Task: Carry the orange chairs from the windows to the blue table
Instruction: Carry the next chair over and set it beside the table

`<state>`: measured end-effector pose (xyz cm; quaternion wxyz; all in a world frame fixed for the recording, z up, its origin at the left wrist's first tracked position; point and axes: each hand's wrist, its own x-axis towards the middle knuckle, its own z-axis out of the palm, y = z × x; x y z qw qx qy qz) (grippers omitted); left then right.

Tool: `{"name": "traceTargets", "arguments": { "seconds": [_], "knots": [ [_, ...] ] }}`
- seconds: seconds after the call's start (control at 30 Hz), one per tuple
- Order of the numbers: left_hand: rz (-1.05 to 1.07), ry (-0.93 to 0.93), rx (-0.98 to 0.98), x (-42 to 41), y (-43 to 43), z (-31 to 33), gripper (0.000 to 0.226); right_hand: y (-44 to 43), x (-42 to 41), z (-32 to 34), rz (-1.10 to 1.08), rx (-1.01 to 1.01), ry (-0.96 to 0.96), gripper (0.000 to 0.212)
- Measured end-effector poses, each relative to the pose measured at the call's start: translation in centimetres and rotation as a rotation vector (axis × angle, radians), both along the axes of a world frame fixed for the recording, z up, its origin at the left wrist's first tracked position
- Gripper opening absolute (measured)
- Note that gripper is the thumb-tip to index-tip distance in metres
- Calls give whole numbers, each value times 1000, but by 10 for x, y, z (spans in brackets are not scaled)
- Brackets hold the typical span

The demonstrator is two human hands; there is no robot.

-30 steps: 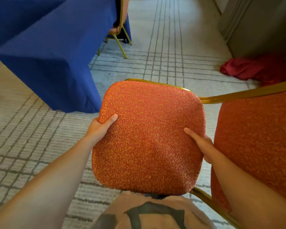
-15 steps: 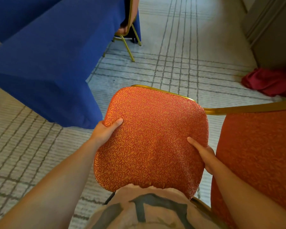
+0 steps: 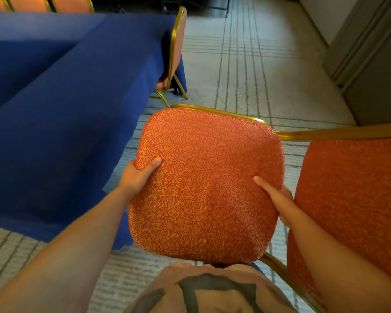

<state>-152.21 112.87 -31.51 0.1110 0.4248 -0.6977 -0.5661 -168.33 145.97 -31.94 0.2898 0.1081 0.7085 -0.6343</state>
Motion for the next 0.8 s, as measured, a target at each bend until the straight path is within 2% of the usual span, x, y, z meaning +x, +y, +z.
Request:
{"name": "traceTargets", "arguments": {
  "seconds": [0.1,0.2,0.3,0.43,0.6,0.7,0.8],
  "knots": [
    [5,-29,50,-55,-34,-16,86,-38,-60,-13,15,-18,-6,47],
    [21,-4,23,-118,-70,-17,78,-79,-131,-25,35,-34,5,53],
    [54,2,5,-185,-106,-10,73,-122,-211,-26,64,-29,-16,49],
    [91,-53,17,-255,-142,-12,86,-167,-295,-33,91,-11,-50,36],
    [127,-137,19,-318,-198,-22,109,-222,-366,-53,114,20,-71,46],
    [155,-157,32,-356,-229,-40,105,-255,-406,-64,118,51,-90,51],
    [177,-156,61,-393,-261,-61,101,-289,-442,-73,125,69,-115,44]
  ]
}}
